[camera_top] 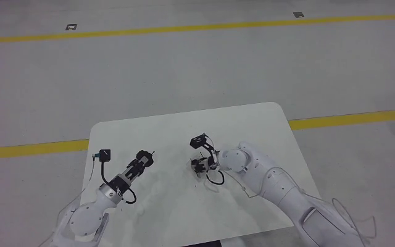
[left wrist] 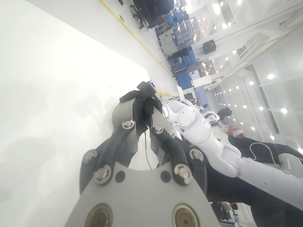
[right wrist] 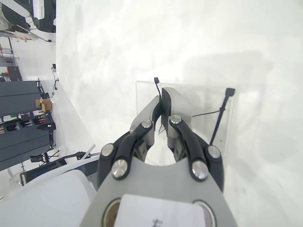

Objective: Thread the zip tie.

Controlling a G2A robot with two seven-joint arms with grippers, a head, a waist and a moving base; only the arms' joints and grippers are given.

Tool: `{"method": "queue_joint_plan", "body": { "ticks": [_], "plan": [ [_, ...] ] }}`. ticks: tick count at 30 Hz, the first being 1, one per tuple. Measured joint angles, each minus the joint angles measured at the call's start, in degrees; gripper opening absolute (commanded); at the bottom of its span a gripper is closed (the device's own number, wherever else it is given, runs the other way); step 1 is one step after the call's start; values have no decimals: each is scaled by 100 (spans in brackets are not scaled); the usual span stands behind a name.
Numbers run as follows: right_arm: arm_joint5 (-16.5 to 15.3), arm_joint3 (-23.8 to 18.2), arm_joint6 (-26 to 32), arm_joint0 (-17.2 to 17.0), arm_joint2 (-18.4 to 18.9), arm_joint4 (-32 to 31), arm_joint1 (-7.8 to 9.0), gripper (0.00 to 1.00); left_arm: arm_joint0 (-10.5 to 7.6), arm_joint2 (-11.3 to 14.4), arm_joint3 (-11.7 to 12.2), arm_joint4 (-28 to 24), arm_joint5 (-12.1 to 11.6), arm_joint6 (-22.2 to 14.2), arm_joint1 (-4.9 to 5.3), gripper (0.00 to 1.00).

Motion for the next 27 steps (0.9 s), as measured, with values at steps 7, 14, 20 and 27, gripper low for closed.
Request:
{"method": "queue_joint_plan", "body": {
  "ticks": [7, 14, 20, 27],
  "plan": [
    [-34, -302, 12, -176, 300, 44, 108, 0, 0, 0, 0, 0, 0, 0, 0, 0],
    [-91, -876, 36, -599, 931, 239, 335, 0, 0, 0, 0, 0, 0, 0, 0, 0],
    [-477, -1622, -208, -1272, 1884, 988, 582, 0, 0, 0, 0, 0, 0, 0, 0, 0],
    [-494, -2600, -641, -1964, 2611, 2125, 726, 0, 0, 0, 0, 0, 0, 0, 0, 0]
  ]
}}
